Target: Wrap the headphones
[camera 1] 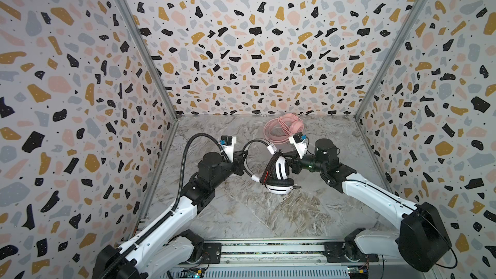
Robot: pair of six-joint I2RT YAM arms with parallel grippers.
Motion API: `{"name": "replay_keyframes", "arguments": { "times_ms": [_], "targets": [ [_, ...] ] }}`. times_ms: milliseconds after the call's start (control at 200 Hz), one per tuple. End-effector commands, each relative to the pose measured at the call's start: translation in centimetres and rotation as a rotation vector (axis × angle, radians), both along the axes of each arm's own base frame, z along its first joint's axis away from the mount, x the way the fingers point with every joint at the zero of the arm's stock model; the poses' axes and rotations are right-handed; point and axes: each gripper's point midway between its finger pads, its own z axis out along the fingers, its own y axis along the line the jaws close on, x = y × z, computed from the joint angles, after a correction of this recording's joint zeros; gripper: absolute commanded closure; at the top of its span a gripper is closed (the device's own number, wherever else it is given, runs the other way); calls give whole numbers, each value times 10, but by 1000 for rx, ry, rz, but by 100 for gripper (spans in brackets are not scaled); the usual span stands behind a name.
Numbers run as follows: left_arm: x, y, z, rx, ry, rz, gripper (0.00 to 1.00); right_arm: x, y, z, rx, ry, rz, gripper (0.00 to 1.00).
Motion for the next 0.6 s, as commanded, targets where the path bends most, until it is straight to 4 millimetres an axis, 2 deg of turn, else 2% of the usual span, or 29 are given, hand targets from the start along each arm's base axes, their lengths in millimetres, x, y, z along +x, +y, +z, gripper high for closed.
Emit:
{"name": "replay_keyframes", "arguments": {
  "times_ms": [0,165,320,426,596],
  "targets": [
    [-5,-11,79,-212,-177,-62,100,-8,-3,22,64,-41,20,94],
    [10,5,64,-176,-126,39,100,-13,-7,27,91,-48,26,85],
    [22,33,51,-217,-82,136,100,-10,-9,8,70,0,13,70],
    [32,53,39,-244,-17,214,100,-14,-11,5,91,3,16,64],
    [46,86,21,-229,53,360,100,-14,-14,-9,74,16,-2,60]
  ]
}}
